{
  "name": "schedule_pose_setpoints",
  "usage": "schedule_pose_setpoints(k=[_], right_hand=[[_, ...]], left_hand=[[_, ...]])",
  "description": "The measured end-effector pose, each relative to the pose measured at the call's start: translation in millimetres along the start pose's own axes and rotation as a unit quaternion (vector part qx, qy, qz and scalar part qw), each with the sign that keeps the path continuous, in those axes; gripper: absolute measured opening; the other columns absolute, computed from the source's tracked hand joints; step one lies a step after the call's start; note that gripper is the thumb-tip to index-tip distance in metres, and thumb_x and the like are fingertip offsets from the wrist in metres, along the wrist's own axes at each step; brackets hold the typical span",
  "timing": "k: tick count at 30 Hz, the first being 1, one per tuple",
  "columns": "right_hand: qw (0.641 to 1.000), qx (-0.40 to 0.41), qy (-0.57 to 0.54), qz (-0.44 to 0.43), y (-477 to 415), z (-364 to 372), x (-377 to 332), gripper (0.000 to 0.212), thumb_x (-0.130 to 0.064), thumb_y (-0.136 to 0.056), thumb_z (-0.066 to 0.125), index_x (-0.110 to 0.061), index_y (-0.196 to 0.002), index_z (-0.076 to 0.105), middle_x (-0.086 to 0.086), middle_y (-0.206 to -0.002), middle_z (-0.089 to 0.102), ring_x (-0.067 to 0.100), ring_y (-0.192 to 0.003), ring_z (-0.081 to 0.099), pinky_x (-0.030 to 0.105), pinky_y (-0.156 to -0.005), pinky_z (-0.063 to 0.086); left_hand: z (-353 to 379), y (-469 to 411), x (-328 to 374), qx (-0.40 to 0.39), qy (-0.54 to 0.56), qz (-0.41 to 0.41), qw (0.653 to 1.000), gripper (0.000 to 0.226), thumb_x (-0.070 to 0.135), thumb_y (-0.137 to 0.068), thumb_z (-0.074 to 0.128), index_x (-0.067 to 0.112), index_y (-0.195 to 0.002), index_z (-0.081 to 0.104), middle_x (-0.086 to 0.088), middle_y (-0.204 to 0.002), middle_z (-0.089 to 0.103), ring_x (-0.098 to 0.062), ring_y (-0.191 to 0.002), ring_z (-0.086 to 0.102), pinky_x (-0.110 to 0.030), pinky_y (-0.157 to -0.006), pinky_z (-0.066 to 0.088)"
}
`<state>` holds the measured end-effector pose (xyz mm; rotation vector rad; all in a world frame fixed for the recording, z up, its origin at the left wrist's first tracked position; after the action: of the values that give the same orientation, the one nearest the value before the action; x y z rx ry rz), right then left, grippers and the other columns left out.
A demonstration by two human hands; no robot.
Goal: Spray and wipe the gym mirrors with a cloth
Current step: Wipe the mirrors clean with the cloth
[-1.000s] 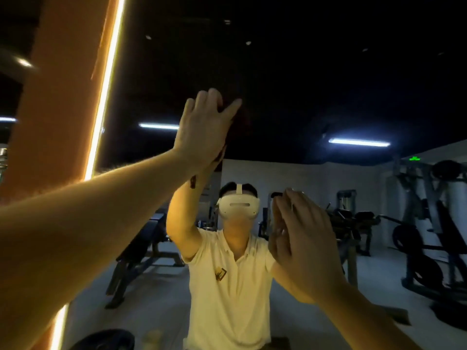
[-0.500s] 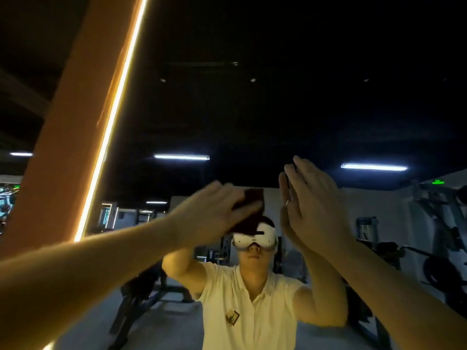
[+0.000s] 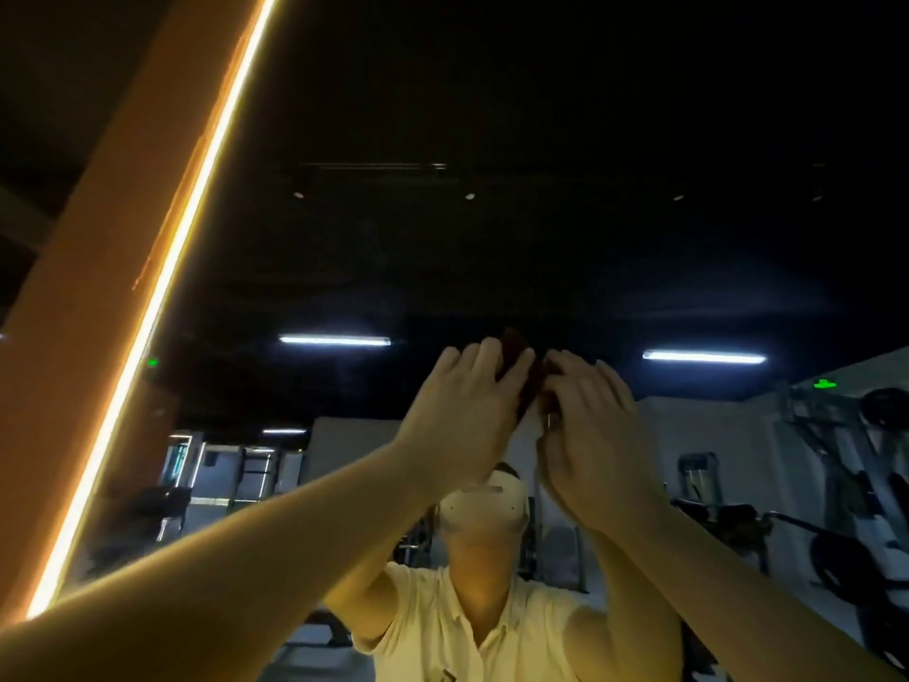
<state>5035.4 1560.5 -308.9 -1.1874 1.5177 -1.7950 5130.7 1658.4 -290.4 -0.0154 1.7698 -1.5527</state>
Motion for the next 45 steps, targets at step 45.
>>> schedule_pose_setpoints(k=[45], right_hand=[[0.982, -0.044, 0.086, 0.162, 30.2, -52.3, 180.1, 0.074, -0.057, -0.104, 0.000, -0.015, -0.165, 0.005, 0.012, -0.172, 0.000, 0.028, -0.159, -0.007, 0.055, -0.128, 0.006]], left_hand=[[23.5, -52.9, 135.7, -0.029, 0.026, -0.093, 0.995, 0.084, 0.044, -0.090, 0.071, 0.017, -0.159, 0.033, -0.010, -0.122, 0.048, -0.022, -0.101, 0.052, -0.036, -0.089, 0.048]])
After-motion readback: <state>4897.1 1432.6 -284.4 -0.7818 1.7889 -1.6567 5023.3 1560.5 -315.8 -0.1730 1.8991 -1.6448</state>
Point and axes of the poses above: each hand's wrist, its own y-axis away from the middle knuckle, its own z-axis out of the palm, x = y × z, the point moved 6 cm from there along -y, towards the middle knuckle
